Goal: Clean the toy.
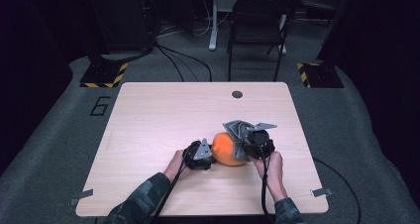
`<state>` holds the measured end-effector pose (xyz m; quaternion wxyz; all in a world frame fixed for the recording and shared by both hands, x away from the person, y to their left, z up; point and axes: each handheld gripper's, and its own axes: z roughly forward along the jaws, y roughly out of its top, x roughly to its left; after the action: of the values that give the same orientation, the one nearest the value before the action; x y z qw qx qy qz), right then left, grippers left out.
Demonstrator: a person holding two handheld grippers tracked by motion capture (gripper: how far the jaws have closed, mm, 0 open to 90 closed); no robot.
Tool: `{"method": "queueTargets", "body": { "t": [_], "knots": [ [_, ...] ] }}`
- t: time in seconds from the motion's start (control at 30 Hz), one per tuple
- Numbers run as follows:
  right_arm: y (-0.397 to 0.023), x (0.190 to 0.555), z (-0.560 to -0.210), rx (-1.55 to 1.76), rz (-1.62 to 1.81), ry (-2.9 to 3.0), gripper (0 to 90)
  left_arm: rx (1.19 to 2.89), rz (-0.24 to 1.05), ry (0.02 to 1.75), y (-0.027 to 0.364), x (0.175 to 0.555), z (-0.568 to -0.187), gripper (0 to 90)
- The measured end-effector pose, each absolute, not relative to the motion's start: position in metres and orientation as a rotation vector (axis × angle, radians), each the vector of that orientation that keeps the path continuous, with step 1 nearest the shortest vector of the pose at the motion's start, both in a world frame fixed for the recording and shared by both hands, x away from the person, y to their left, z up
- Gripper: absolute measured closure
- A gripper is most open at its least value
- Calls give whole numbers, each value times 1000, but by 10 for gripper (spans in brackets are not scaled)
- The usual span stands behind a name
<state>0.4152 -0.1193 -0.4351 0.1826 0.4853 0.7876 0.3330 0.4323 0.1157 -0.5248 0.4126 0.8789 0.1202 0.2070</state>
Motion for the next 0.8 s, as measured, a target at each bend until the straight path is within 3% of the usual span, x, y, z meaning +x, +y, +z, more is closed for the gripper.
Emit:
{"method": "queueTargets", "body": {
  "t": [0.2,0.37,0.57,0.8],
  "knots": [
    [-129,411,-425,1368,1056,2191,758,2188,496,328,119,434,-525,642],
    [-175,405,-413,1472,1032,2050,758,2184,494,332,119,434,-525,668],
    [-228,411,-447,1696,894,1977,754,2181,516,318,119,434,-525,710],
    [-236,420,-463,1762,865,1981,750,2168,542,318,118,431,-525,745]
  ]
}}
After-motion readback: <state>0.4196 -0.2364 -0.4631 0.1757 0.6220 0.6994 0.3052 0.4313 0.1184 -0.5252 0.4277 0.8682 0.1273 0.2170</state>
